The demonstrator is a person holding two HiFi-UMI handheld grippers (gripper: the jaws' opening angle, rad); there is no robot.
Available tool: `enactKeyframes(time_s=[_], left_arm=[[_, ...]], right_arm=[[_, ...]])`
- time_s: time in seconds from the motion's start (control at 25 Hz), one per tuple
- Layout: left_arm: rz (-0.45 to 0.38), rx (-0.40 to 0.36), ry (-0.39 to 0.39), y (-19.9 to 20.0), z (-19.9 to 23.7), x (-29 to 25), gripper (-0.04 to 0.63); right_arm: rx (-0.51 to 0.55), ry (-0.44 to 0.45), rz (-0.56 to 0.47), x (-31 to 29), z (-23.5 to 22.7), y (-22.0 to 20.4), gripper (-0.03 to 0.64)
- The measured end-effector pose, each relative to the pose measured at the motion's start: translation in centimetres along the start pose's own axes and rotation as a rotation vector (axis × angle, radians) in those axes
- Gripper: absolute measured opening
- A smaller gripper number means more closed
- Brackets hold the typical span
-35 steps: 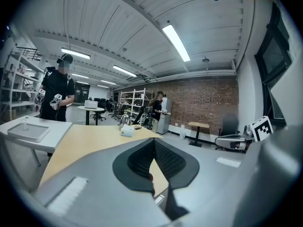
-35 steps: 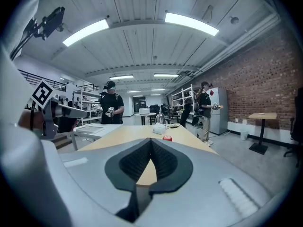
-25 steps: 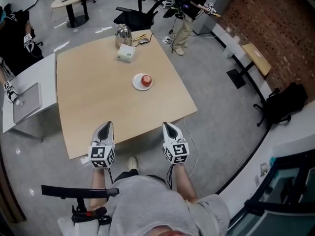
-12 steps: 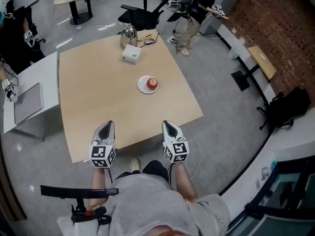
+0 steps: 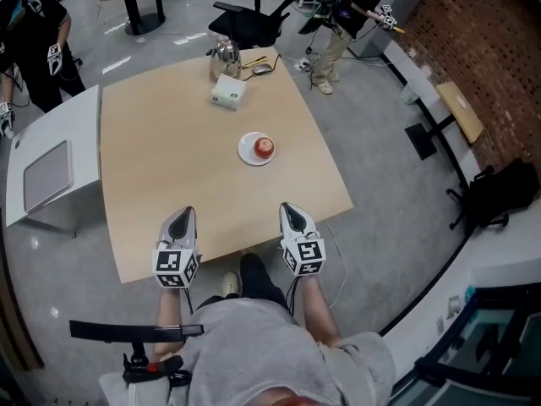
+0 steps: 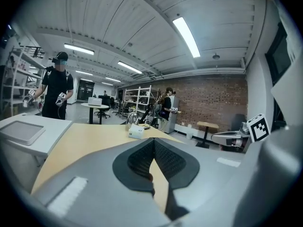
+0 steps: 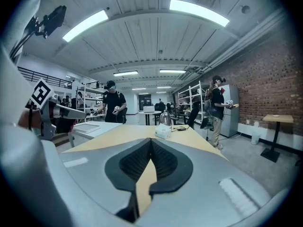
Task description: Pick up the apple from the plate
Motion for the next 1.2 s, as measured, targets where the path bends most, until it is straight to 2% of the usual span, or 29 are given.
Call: enactKeyframes(time_s=[0.48, 0.68, 1.2], left_arm=[[0.069, 0.042, 0.058, -0.8, 0.2, -5.9, 0.02], [0.106, 0.061, 0.069, -2.7, 1.0, -8.9, 0.02], [0.19, 0.096, 0.095, -4.3, 1.2, -10.3, 0.02]], right_arm=[[0.022, 0.062, 0.08, -6.9, -4.8, 0.1, 0.006], [0.028, 0.086, 0.11, -10.7, -6.0, -1.1, 0.006], [0.05, 0.102, 0.176, -15.6, -8.5, -2.3, 0.006]])
Point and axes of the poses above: the fingertips, and each gripper's own axes: x backward along the fingers, z to its left, y out of its top, the point moved 3 cm from there along x, backward along the fingers, and after that the axes turned 9 degrees about -x, right-handed, at the moved point
